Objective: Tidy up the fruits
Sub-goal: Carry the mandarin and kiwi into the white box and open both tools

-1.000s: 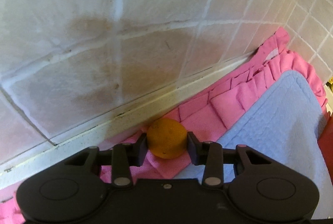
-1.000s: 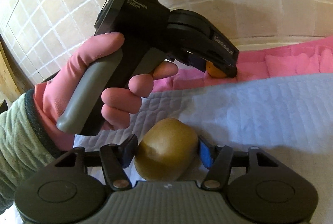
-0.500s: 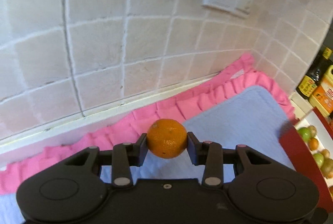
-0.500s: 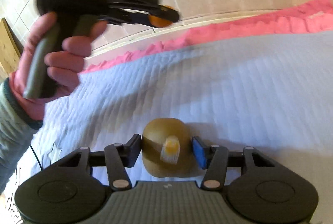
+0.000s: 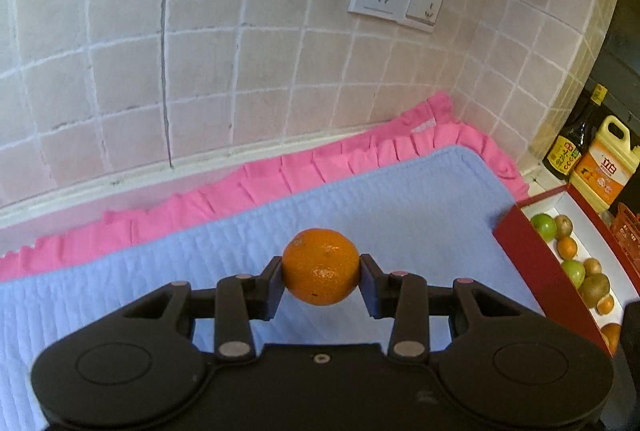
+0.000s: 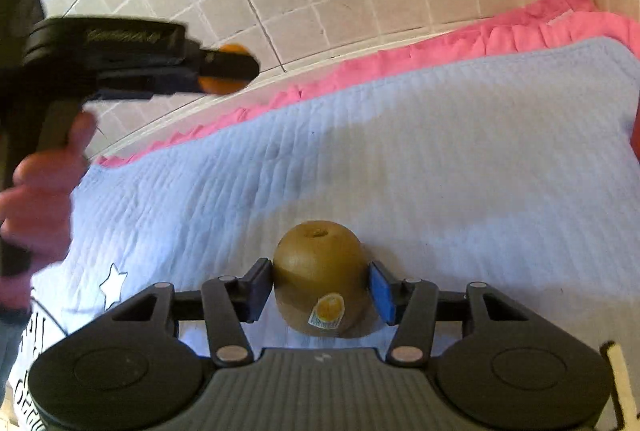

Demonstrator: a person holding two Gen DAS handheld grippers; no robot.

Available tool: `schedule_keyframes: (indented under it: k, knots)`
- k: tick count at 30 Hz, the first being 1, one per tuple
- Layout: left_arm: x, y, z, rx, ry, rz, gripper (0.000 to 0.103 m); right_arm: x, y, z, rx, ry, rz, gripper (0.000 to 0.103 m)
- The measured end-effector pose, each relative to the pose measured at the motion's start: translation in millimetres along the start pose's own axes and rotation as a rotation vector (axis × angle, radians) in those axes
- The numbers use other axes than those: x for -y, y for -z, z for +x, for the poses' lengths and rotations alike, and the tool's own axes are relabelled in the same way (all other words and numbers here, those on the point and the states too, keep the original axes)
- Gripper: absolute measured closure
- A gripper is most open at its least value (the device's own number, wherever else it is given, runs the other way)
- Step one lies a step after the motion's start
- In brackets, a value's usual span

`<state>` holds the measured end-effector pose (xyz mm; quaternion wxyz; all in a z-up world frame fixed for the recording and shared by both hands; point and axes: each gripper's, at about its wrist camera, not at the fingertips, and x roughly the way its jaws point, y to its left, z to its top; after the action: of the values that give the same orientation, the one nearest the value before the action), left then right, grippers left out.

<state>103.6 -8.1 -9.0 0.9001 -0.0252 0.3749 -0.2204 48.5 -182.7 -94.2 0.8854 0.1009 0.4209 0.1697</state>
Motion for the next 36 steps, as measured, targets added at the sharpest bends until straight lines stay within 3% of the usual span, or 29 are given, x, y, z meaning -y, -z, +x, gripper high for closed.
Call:
schedule_keyframes:
  k: [7, 15, 20, 24, 28, 31, 36]
  knots:
    - [7, 8, -17, 0.004, -0.021, 0.010, 0.056, 16, -13, 27, -0.022, -0.044, 0.083, 0.046]
    - [19, 14, -19, -0.024, -0.040, 0.027, 0.056, 38, -9, 37, -0.016, -0.127, 0.232, 0.045]
    - [29, 8, -16, -0.058, -0.013, 0.032, 0.056, 42, -3, 27, -0.005, -0.137, 0.248, 0.047]
    - [47, -4, -15, -0.029, 0.055, 0.038, 0.056, 68, 6, -14, 0.038, -0.137, 0.346, 0.047]
    - [89, -25, -1, -0.009, 0.145, 0.098, 0.056, 97, 8, -85, 0.150, -0.088, 0.419, 0.047]
    - [134, -42, 16, 0.000, 0.239, 0.160, 0.056, 120, 8, -147, 0.258, 0.001, 0.454, 0.047]
    - [219, -64, 56, -0.014, 0.400, 0.252, 0.056, 157, 17, -238, 0.414, 0.227, 0.475, 0.047]
